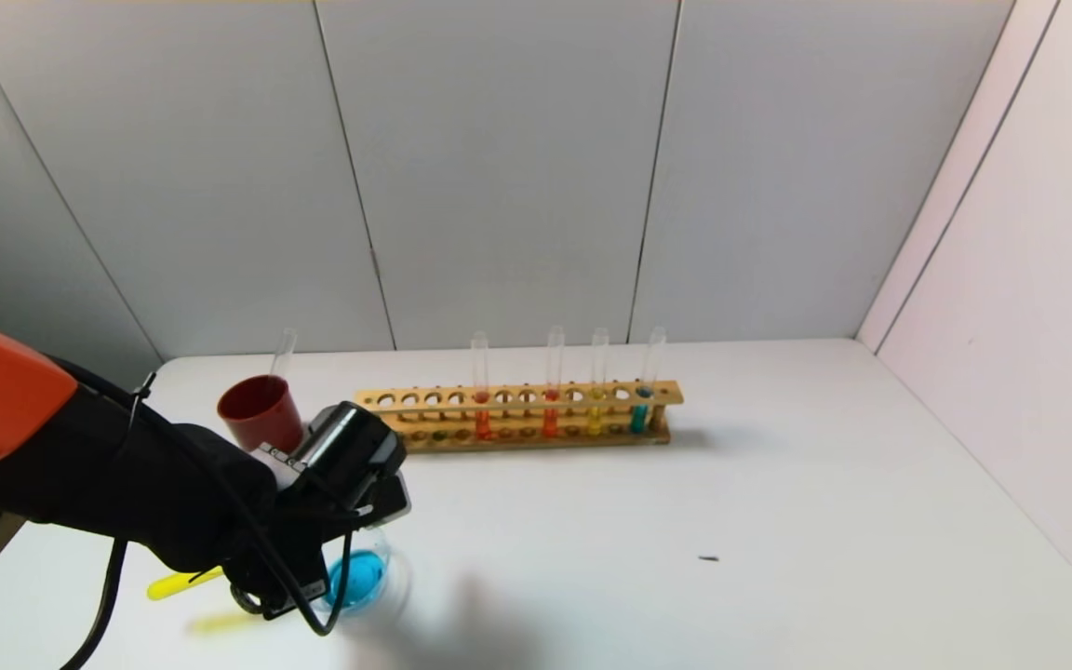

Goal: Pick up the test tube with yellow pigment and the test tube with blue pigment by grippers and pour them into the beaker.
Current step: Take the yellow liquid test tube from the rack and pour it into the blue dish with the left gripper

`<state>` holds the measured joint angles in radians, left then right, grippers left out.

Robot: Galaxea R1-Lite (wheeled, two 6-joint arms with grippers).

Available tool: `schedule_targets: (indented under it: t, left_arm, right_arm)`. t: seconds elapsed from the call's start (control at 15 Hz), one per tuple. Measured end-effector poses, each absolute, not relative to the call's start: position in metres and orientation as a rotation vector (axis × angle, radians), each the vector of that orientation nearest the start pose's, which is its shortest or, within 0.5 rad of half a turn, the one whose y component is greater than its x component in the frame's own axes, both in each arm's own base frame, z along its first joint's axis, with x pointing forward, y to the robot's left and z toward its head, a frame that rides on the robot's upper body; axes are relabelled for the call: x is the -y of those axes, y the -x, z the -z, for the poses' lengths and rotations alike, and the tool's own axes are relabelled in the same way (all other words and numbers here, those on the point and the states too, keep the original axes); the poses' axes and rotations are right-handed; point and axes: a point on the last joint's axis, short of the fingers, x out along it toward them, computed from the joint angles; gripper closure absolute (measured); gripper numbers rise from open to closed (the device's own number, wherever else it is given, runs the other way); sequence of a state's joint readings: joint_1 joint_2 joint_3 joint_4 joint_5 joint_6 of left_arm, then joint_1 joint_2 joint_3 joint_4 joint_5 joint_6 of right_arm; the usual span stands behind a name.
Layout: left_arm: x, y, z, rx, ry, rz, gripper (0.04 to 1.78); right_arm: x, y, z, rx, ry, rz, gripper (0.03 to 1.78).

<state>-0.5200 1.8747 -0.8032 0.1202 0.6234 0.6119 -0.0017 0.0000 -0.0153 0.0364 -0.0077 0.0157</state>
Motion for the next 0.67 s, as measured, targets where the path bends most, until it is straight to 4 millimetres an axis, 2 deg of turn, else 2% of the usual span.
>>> schedule_targets:
  t: [0.67]
  left_arm:
    - [0.1296, -0.2460, -0.0821, -1.204, -1.327, 0.254, 1.50]
  right_arm:
    - [0.0001, 0.0240, -0.0760, -0.021, -0.015, 0.010, 0.11]
